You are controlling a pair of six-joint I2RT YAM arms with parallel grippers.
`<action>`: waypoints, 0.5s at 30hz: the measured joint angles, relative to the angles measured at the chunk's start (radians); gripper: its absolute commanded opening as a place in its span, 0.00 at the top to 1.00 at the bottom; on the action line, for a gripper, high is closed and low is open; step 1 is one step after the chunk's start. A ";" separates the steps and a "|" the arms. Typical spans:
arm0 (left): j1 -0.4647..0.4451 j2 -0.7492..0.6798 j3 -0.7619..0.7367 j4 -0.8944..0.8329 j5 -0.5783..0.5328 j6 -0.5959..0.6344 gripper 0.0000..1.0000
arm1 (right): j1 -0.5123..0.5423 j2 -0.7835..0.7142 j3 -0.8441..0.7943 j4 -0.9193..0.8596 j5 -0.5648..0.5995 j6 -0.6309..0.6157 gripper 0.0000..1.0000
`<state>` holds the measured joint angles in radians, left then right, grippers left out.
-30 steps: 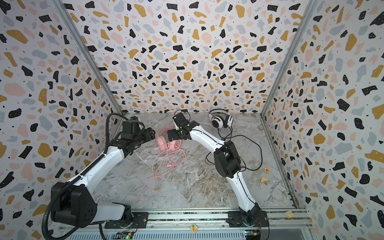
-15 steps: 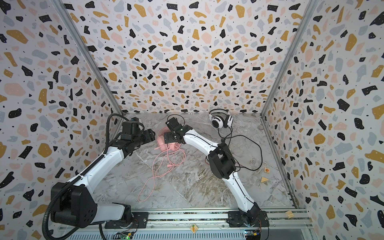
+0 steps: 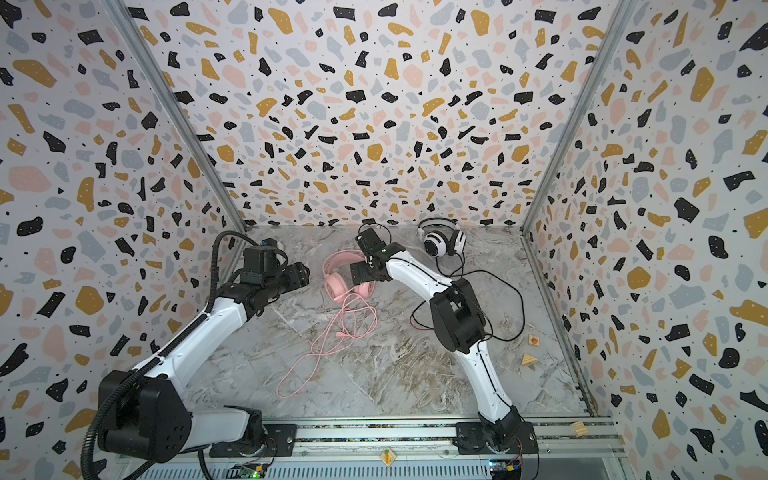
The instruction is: Wrap the headphones
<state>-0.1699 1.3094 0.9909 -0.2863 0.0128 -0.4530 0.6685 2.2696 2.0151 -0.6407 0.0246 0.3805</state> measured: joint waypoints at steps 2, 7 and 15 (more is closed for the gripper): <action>0.000 -0.008 -0.005 0.002 0.001 0.000 0.24 | -0.021 -0.005 0.004 -0.016 -0.009 -0.026 0.01; 0.000 -0.008 -0.005 0.003 0.004 0.000 0.24 | -0.017 -0.005 0.037 -0.041 -0.031 -0.054 0.01; 0.000 -0.027 -0.039 0.001 0.003 0.001 0.24 | 0.027 0.050 0.153 -0.052 -0.021 -0.056 0.02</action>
<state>-0.1699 1.2823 0.9524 -0.2855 0.0162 -0.4522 0.6960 2.3199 2.1677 -0.6926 0.0036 0.3241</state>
